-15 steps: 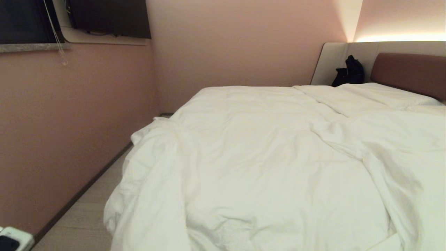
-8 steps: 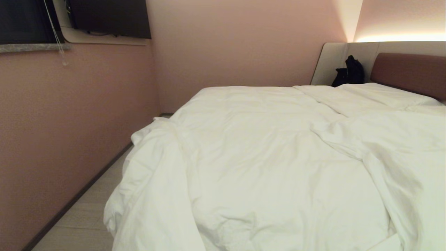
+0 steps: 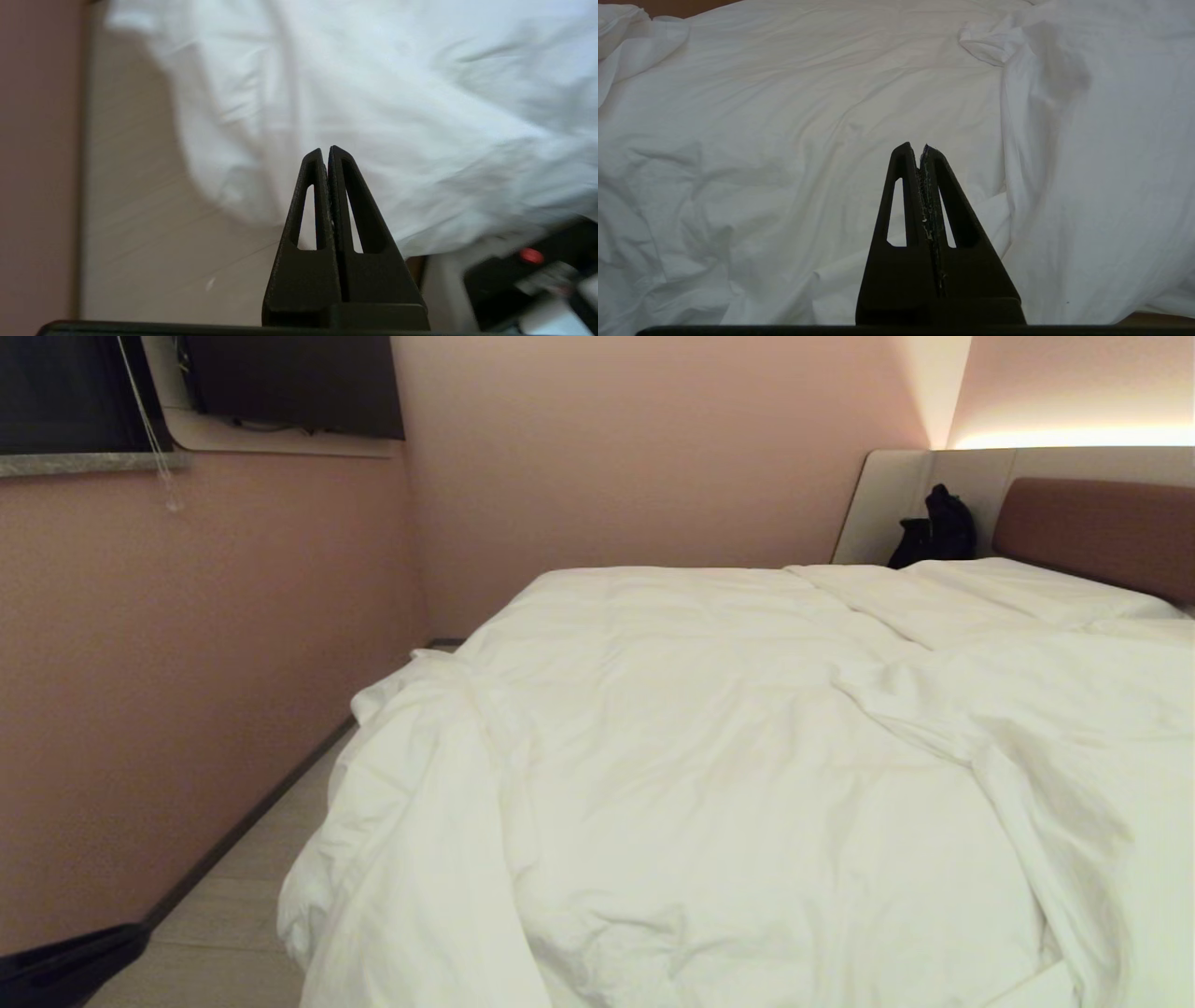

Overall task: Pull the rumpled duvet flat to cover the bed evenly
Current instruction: Flatten the corners of the folded blanket

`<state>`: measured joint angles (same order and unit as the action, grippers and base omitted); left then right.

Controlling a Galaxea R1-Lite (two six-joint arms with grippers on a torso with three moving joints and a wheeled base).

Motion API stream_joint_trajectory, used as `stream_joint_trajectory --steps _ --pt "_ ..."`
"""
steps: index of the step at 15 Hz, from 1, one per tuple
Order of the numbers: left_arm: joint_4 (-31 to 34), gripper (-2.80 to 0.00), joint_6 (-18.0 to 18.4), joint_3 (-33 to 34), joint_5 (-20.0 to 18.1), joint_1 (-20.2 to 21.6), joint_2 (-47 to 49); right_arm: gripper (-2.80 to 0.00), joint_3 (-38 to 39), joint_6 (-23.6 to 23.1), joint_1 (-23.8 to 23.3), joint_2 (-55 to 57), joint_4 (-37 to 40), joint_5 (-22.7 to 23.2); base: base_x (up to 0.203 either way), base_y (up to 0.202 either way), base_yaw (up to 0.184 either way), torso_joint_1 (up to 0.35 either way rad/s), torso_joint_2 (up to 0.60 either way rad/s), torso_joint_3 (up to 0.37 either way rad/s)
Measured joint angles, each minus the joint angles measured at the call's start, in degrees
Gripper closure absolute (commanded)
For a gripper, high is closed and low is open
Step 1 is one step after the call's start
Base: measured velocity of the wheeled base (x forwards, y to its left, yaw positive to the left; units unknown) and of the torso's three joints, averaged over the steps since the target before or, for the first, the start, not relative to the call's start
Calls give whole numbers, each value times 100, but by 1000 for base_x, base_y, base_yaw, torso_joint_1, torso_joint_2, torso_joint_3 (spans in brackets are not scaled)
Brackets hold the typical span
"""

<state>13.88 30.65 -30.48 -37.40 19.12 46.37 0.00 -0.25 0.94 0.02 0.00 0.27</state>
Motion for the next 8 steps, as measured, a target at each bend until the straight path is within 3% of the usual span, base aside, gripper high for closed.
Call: stream_joint_trajectory --steps 5,8 --pt "-30 0 -529 -753 -89 -1490 1542 0 0 -2 0 0 0 3 0 0 0 0 0 0" --pt "-131 0 -1482 -1251 252 -2440 2572 0 0 -5 0 0 0 -2 0 0 0 0 0 0"
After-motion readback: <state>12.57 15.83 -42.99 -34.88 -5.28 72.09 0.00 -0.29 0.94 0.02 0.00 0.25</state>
